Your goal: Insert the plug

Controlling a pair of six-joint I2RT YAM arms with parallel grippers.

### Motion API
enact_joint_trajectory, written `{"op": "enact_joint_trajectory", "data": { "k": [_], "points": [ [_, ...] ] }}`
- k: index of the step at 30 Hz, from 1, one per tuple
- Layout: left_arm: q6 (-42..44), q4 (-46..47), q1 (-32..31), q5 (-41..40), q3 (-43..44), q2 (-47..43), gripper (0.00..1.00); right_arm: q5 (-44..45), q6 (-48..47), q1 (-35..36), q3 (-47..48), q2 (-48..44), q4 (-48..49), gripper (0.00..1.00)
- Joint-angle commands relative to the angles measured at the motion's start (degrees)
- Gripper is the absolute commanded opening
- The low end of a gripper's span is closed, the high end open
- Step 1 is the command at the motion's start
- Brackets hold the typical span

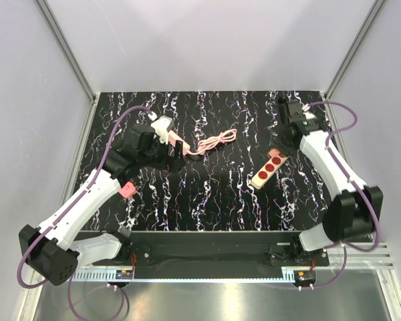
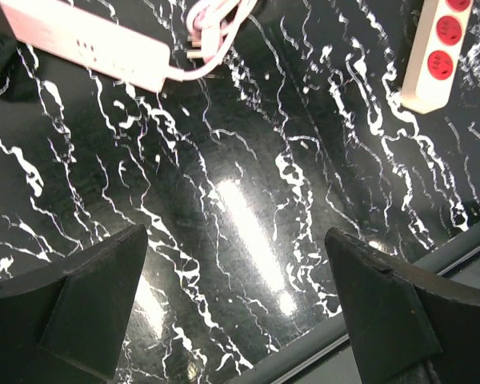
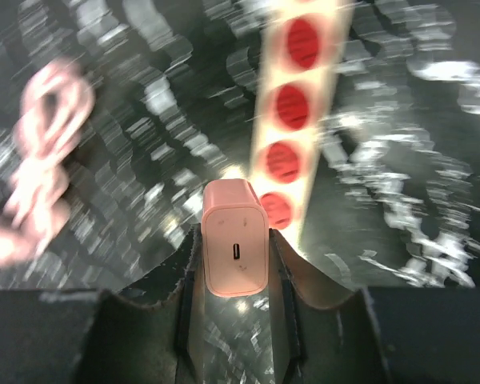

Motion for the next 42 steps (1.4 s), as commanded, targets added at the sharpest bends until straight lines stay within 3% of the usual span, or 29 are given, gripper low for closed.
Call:
{"op": "enact_joint_trajectory", "data": {
  "k": [1,4,15,42],
  "points": [
    [0.85,0.88,-0.17,-0.17,-1.70,-0.44,0.99,18.07,8.19,-0.56,8.56,7.64,-11.96,0.00],
    [0.85,1.06,-0.43,0.46,-1.62,-0.35,0.99,19.06,9.43,-2.66,13.31,13.88,-15.93,0.00],
    [0.94,1.41,-1.05,-0.59,-2.32,-1.32,0.99,18.18,10.22,-5.04,23.42,27.24,-15.41,0.00],
    [1.46,1.32,-1.05,-0.16,-2.32,0.09,0.99,15.10,2.93,-5.40,19.39,29.63,-5.84,0.00]
  ]
}}
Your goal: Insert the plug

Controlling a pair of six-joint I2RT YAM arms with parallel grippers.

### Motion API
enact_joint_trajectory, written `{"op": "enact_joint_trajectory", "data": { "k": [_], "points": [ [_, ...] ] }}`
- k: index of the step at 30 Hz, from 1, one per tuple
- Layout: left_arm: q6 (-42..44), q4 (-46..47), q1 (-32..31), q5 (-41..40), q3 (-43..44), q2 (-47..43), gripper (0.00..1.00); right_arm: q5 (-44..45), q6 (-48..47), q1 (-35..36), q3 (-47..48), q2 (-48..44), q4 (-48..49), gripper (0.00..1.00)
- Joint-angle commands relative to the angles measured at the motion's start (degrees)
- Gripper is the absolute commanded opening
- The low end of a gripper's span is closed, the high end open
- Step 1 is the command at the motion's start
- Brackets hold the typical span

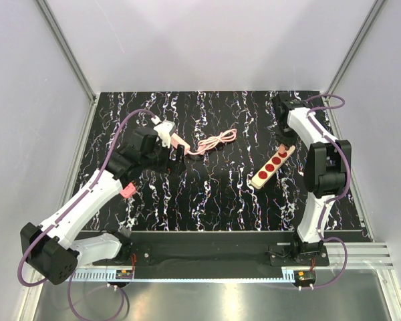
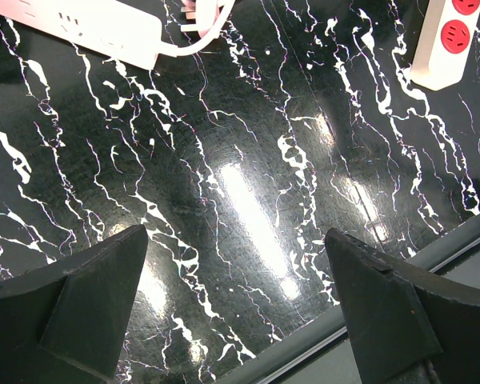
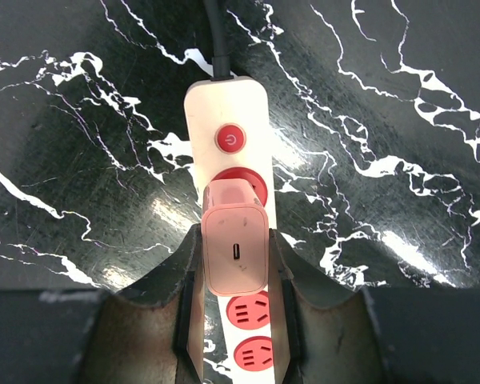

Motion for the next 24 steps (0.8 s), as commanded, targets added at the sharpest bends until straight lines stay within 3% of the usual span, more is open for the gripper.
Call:
{"op": "enact_joint_trajectory", "data": {
  "k": [1,24],
  "points": [
    [1.05,1.71,-0.20,-0.16,-0.18,-0.04,0.99,0.22,-1.40,-0.26,-0.53,-0.18,2.58,0.00],
    [1.14,1.80,-0.20,-1.21,-0.18,-0.04,0.99,-3.12,-3.94,-2.10,-3.96,2.45,4.17,0.00]
  ]
}}
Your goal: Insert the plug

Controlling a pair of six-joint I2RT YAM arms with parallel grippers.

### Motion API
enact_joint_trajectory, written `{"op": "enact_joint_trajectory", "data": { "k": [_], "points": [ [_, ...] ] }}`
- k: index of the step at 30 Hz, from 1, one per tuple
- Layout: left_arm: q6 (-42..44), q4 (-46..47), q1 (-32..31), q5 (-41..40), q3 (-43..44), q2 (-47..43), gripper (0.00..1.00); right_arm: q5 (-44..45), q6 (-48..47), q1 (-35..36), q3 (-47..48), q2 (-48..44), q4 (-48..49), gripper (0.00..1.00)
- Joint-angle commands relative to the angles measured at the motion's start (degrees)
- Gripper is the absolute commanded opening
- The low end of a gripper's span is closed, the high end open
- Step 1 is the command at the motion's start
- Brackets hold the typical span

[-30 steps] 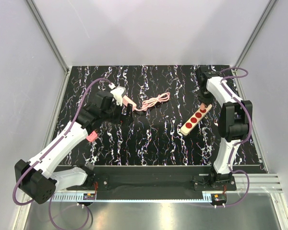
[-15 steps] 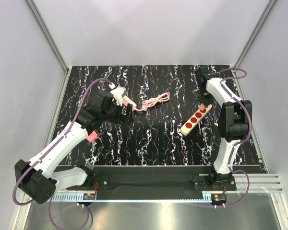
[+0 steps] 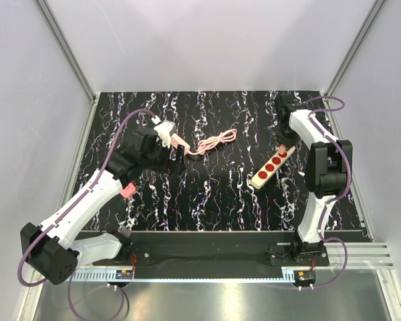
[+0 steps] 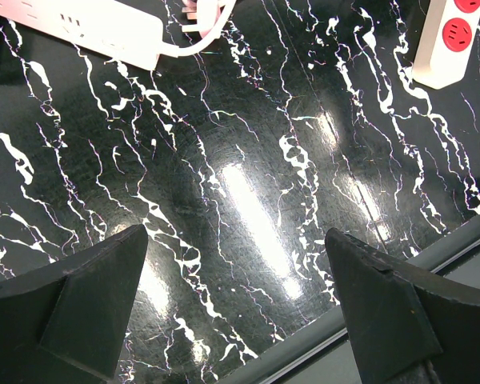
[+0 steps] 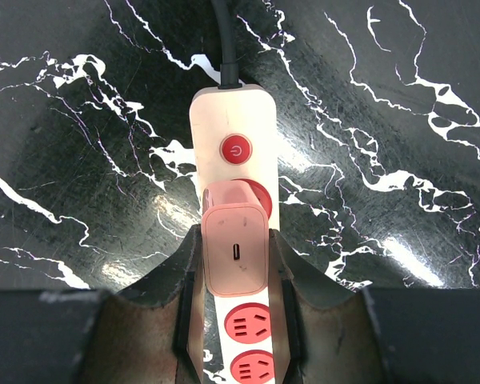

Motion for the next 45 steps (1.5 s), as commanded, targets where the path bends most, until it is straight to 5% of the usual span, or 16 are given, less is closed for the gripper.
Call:
{"op": "enact_joint_trajectory", "data": {
  "k": [1,19,45],
  "points": [
    [0.72,1.71,-0.29,-1.06,-0.09,0.05,0.99,-1.96,-1.33,-0.84,-1.77,2.89,0.17,0.00],
    [0.46,1.80,-0.11,-1.23,0.08,0.13,0.99,-3.99,0.87,0.57,-10.56,3.95,2.10,0.00],
    [0.46,1.80,-0.11,-2.20,0.00,-1.18,0.99,-5.66,-2.82,4.17,-11.26,5.71,-1.15,0.00]
  ]
}}
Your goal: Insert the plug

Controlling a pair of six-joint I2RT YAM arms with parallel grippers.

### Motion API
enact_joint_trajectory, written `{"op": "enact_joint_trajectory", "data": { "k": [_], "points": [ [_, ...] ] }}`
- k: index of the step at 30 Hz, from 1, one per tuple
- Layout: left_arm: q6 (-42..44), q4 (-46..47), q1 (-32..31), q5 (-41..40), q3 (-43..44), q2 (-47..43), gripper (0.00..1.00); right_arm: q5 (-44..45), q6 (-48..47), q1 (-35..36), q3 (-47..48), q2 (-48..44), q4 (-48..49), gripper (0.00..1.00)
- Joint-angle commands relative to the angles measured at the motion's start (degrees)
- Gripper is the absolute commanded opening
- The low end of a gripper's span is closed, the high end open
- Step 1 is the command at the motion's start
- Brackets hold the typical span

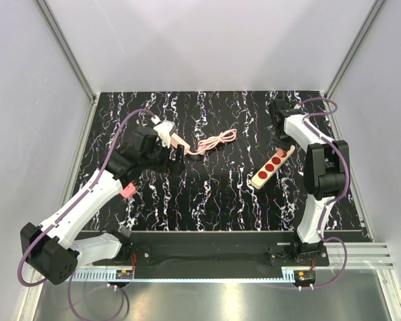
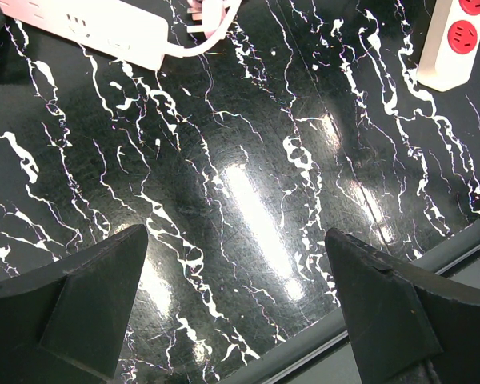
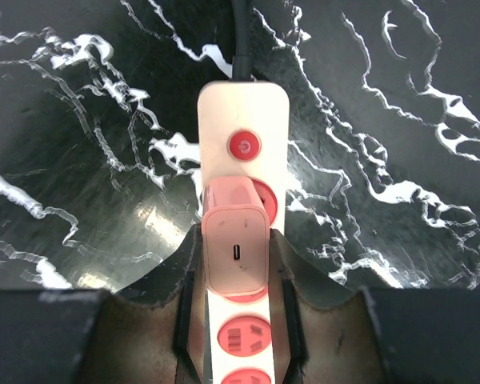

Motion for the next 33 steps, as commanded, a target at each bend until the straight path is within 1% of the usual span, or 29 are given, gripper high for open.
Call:
{"op": "enact_joint_trajectory", "data": {
  "k": [1,3,8,11,19,22,26,27,30,31,33],
  "points": [
    [0.57,1.80,-0.11,-1.61,0.08,-1.16,0.99,-7.43,0.67,1.51,-6.52,6.78,-6.15,0.00],
    [0.48,1.71,-0.02,-1.79,0.00,-1.16,0.99,-7.78,0.77,1.33,-8.62,5.81,-4.84,0.00],
    [0.57,1.80,-0.02,-1.87,0.08,-0.99,0.99,-8.57,0.77,1.24,-9.95,5.01,-4.05,0.00],
    [0.74,1.80,-0.02,-1.79,-0.09,-1.16,0.99,-9.71,0.15,1.07,-8.20,5.46,-3.78,0.00],
    [0.74,1.80,-0.02,-2.93,-0.53,-1.60,0.99,-11.65,-2.92,-3.06,-4.15,5.54,-3.08,0.00],
    [0.74,1.80,-0.02,-3.46,-0.44,-1.60,0.99,-11.04,-3.72,-3.50,-2.84,4.32,-3.25,0.06],
    [0.13,1.80,-0.11,-4.77,-0.53,-1.86,0.99,-10.33,-4.16,-4.21,-0.38,1.86,-3.78,0.41],
    [-0.13,1.80,-0.02,-6.69,-0.53,-2.13,0.99,-10.42,-4.50,-4.29,0.15,1.07,-4.04,0.54],
    [-1.45,1.89,-0.02,-10.55,-0.53,-3.00,0.99,-10.07,-5.30,-4.38,2.78,0.01,-5.53,0.69],
    [-1.98,1.98,-0.02,-11.45,-0.53,-3.18,0.99,-9.98,-5.82,-4.38,3.40,-0.17,-5.97,0.76],
    [-2.77,2.24,-0.02,-14.33,-0.53,-3.71,0.99,-9.63,-6.44,-4.38,5.07,-0.96,-6.85,0.82]
  ]
}}
